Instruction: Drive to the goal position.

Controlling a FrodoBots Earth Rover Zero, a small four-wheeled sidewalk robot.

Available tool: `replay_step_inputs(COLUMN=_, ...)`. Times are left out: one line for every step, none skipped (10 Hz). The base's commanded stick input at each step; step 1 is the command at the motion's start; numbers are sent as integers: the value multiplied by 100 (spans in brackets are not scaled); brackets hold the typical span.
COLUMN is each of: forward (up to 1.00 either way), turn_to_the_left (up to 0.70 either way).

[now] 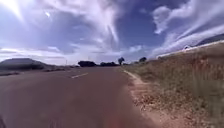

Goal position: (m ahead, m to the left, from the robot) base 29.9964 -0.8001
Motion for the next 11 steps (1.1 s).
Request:
replay_step_inputs(forward=100, turn_to_the_left=0)
replay_step_inputs(forward=100, turn_to_the_left=0)
replay_step_inputs(forward=100, turn_to_the_left=0)
replay_step_inputs(forward=100, turn_to_the_left=0)
replay_step_inputs(forward=100, turn_to_the_left=0)
replay_step_inputs(forward=100, turn_to_the_left=0)
replay_step_inputs(forward=100, turn_to_the_left=0)
replay_step_inputs(forward=100, turn_to_the_left=0)
replay_step_inputs(forward=100, turn_to_the_left=0)
replay_step_inputs(forward=100, turn_to_the_left=0)
replay_step_inputs(forward=100, turn_to_the_left=0)
